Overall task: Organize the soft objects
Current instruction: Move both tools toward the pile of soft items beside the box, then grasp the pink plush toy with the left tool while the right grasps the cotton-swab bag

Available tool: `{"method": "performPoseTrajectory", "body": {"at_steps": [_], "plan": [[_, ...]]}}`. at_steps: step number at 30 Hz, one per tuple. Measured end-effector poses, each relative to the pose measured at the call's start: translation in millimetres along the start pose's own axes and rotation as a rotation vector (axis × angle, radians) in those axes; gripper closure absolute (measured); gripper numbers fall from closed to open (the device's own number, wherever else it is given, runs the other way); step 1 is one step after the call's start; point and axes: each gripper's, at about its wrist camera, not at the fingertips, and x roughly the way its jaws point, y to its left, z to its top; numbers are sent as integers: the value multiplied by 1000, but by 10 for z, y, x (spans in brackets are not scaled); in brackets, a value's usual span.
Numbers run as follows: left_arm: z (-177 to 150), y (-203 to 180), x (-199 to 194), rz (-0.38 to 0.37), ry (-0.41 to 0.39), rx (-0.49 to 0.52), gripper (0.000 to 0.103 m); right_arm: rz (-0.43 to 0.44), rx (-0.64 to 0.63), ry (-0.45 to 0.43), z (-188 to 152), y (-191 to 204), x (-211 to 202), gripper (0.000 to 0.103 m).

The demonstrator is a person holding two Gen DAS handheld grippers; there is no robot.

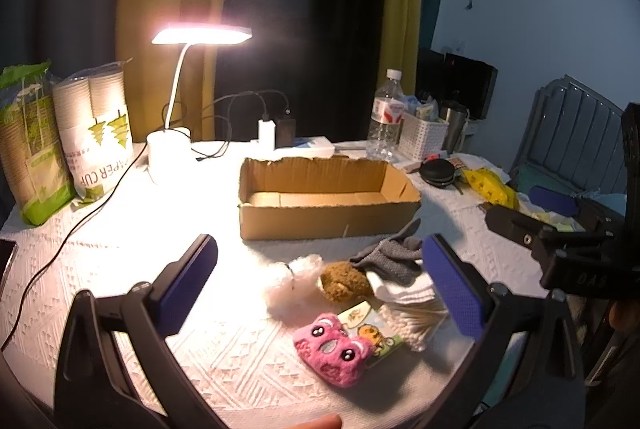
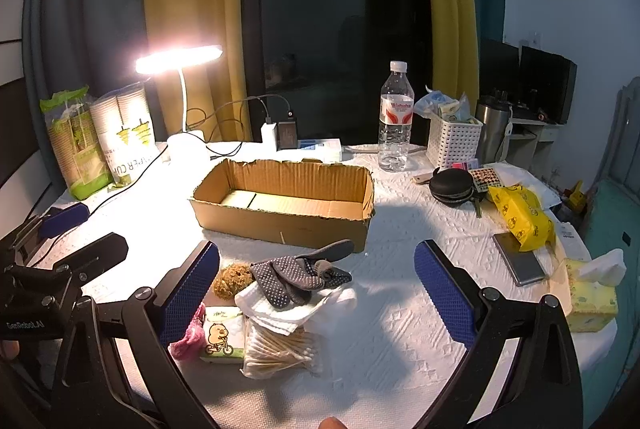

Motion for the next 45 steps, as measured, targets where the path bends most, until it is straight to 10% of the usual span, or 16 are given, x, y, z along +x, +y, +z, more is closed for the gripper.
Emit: {"method": "performPoseTrajectory", "body": {"at_steps": [35,45], "plan": [[-800,-59,890,-3,368,21,1,131,71,235,-719,-284,759,3],[-858,1,951,-128,414,-32,25,254,99,327,-922,-125,966,3]]}}
